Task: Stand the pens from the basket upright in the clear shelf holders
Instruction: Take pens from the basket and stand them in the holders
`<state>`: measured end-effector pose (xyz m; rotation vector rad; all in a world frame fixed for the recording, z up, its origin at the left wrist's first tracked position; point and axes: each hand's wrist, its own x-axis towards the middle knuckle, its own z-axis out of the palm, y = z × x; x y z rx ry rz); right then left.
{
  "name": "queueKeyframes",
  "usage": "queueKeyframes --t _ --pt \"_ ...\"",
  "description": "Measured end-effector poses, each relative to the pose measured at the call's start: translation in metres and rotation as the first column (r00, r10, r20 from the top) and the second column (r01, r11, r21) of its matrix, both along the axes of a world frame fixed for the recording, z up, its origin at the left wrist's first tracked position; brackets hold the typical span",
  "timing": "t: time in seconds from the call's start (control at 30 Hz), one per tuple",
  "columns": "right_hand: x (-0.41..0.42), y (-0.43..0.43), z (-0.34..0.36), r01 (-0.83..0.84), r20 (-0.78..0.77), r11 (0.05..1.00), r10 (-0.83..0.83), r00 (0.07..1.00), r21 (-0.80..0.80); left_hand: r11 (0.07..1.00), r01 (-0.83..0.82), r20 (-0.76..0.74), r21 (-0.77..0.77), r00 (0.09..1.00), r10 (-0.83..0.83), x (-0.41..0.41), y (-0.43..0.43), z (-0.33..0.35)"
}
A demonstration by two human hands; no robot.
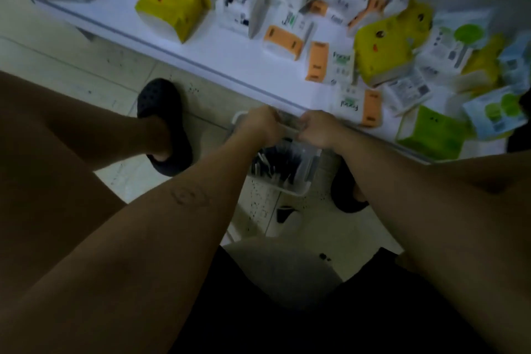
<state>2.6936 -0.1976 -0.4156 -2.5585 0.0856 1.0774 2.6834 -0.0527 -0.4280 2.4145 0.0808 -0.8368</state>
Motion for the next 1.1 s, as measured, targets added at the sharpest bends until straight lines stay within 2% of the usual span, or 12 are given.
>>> queueKeyframes --t 0.13,0.27,0.4,0.57,0.7,0.83,1.0,1.1 --pt "-0.004 -0.003 -0.030 -0.007 -0.058 1.000 0.007 0.998 0.012 0.997 0.063 -0.048 0.046 0.997 -0.061 -0.002 -0.005 -0.028" --pt "-0.007 -0.006 -0.057 0.078 -0.080 0.996 -0.074 0.994 0.046 0.997 0.038 -0.099 -0.065 0.994 -0.045 -0.006 -0.008 -0.052" --pt "-0.009 -0.005 -0.072 0.180 -0.108 0.981 -0.171 0.979 0.072 0.995 0.060 -0.109 -0.084 0.992 -0.069 -0.010 -0.009 -0.074" --pt "-0.007 -0.006 -0.088 0.211 -0.129 0.975 -0.201 0.971 0.066 0.992 0.035 -0.087 -0.118 0.995 -0.046 -0.007 -0.007 -0.096" --pt "-0.008 -0.003 -0.106 0.225 -0.155 0.973 -0.215 0.964 0.054 0.996 0.023 -0.160 -0.087 0.986 -0.037 -0.008 -0.001 -0.115" --pt "-0.011 0.004 -0.123 0.312 -0.188 0.948 -0.295 0.937 0.064 0.996 0.083 -0.260 -0.027 0.962 -0.087 -0.008 0.006 -0.127" --pt "-0.010 -0.002 -0.142 0.325 -0.286 0.945 -0.306 0.908 0.020 0.989 0.143 -0.354 0.032 0.927 -0.122 -0.011 0.001 -0.146" --pt "-0.007 -0.004 -0.151 0.352 -0.327 0.936 -0.331 0.885 0.005 0.994 0.078 -0.347 0.082 0.937 -0.045 -0.014 -0.005 -0.151"
